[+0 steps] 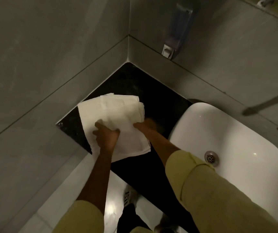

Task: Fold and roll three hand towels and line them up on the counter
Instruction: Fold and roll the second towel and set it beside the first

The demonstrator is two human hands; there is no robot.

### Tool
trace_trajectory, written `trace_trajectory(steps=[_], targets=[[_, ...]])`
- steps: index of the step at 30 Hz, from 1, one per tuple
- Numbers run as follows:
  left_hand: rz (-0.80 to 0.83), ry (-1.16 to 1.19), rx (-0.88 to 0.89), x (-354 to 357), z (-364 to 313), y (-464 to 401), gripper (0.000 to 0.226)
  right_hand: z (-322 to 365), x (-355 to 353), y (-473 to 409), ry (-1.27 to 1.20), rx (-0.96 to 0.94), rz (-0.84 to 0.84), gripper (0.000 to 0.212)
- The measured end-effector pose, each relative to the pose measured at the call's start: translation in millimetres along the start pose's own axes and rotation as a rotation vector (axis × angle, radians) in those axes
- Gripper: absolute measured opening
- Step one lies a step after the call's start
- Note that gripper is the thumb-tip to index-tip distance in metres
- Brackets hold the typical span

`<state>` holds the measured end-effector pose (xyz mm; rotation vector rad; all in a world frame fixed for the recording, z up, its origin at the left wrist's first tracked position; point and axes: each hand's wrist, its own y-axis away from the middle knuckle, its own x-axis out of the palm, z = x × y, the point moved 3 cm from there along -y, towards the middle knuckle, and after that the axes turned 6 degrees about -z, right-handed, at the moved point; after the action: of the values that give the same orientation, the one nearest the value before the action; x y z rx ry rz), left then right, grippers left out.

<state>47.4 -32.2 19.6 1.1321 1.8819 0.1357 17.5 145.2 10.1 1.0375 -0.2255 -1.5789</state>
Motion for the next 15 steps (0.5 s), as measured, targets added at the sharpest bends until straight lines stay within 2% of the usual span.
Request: trace_trajectory(steps=[2, 5, 6, 9, 12, 15], targets=[[0.141, 0.121, -0.041, -7.2, 3.9, -6.4, 0.081, -4.9, -2.0, -1.9, -0.043, 0.052, 0.031, 0.074], [0.314, 0.310, -0.034, -12.9, -5.4, 8.5, 0.044, -2.5, -13.1, 4.4, -0.084, 0.061, 0.084, 0.066], [0.374, 0.351, -0.039, -16.9, -10.5, 12.8, 0.038, 3.1, -17.9, 9.4, -0.100, 0.054, 0.104, 0.059], [0.479, 0.355, -0.042, -33.5, -36.5, 18.8, 0.043, 25.2, -46.8, 33.4, -0.124, 0.053, 0.141, 0.044], [0.548, 0.257, -0.009, -55.0, -71.2, 43.1, 0.056, 36.4, -93.2, 70.0, -0.290, -0.002, 0.153, 0.026], [0.737, 0.302, 0.215, -71.4, -107.5, 120.6, 0.053, 10.8, -154.7, 124.2, -0.471, -0.113, 0.060, 0.040]])
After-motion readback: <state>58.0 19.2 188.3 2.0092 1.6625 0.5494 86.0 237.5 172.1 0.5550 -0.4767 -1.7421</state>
